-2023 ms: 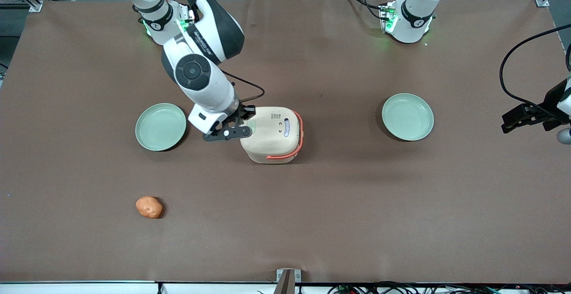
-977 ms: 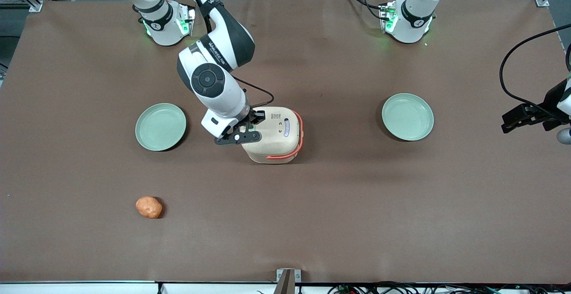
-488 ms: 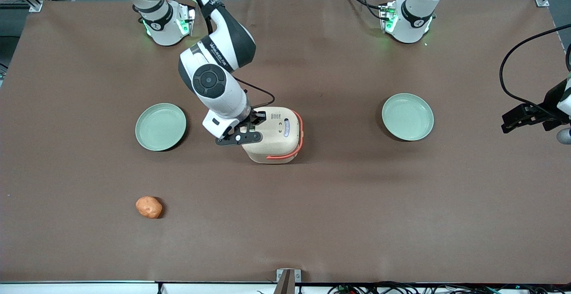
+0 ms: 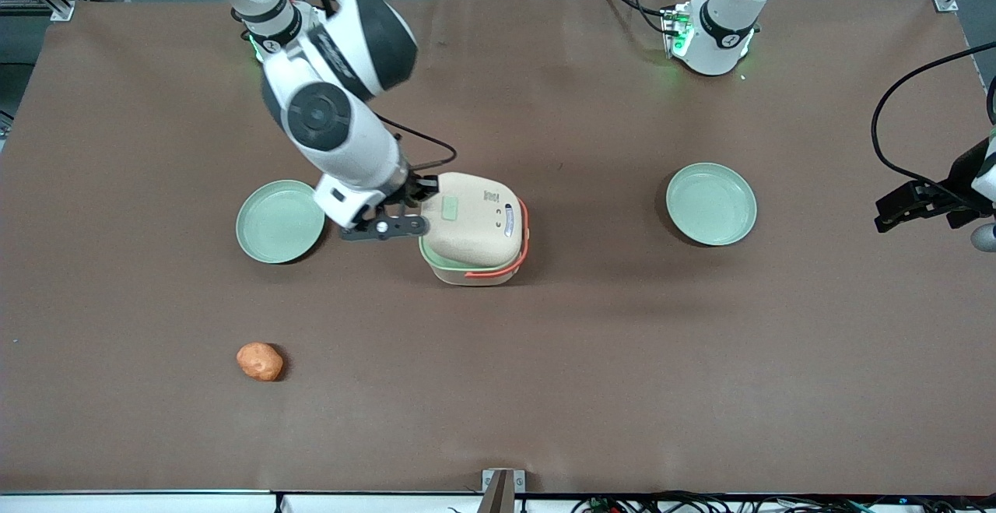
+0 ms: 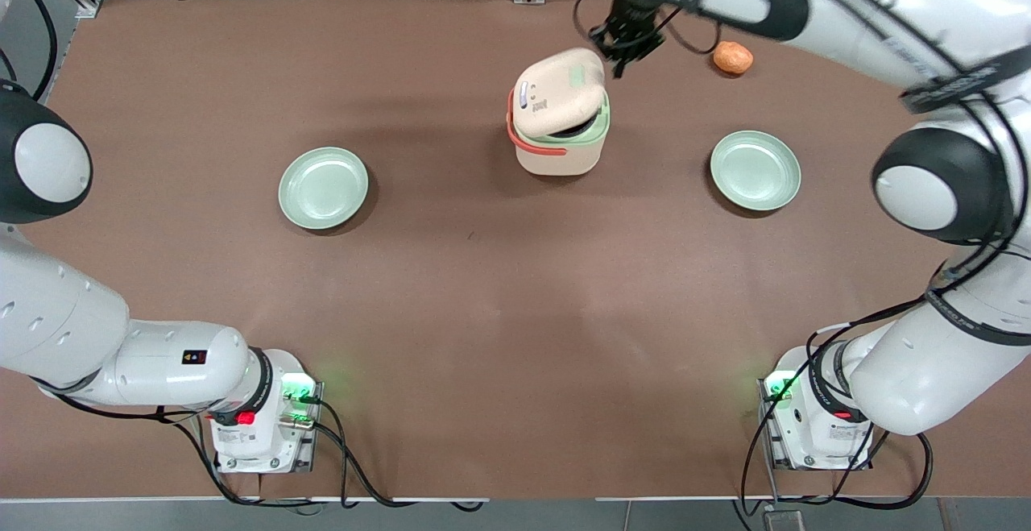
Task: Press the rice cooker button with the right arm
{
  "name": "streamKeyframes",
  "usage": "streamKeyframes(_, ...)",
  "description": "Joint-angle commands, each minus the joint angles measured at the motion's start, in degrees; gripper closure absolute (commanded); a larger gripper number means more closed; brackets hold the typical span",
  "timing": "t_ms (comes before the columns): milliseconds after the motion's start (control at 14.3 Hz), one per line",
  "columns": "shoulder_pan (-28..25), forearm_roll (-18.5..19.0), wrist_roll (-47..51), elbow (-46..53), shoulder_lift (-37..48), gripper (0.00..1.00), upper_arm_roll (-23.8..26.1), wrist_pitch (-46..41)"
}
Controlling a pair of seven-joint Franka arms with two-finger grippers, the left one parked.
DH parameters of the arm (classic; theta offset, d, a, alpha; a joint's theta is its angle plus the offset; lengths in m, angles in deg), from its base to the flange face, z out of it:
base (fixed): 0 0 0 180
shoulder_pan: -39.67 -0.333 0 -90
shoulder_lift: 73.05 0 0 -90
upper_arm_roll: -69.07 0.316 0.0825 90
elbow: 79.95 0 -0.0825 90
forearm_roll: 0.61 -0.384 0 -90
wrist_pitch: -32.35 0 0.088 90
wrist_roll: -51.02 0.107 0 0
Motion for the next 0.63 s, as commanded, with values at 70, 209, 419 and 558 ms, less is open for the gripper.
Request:
streamKeyframes(70,9.0,-0.5,-0.6,-1.8,4.7,0.96,0.5,-4.1)
streamKeyframes(209,14.4,-0.5,-0.9,-1.7,5.6,0.93,0.5,-6.8)
streamKeyframes(419,21.4,-0.3,-1.9,-1.0,6.8,0.43,0.4,-9.3)
streamKeyframes(558,24.4,1.7,-2.3,1.5,7.5,0.00,0.4,-10.0)
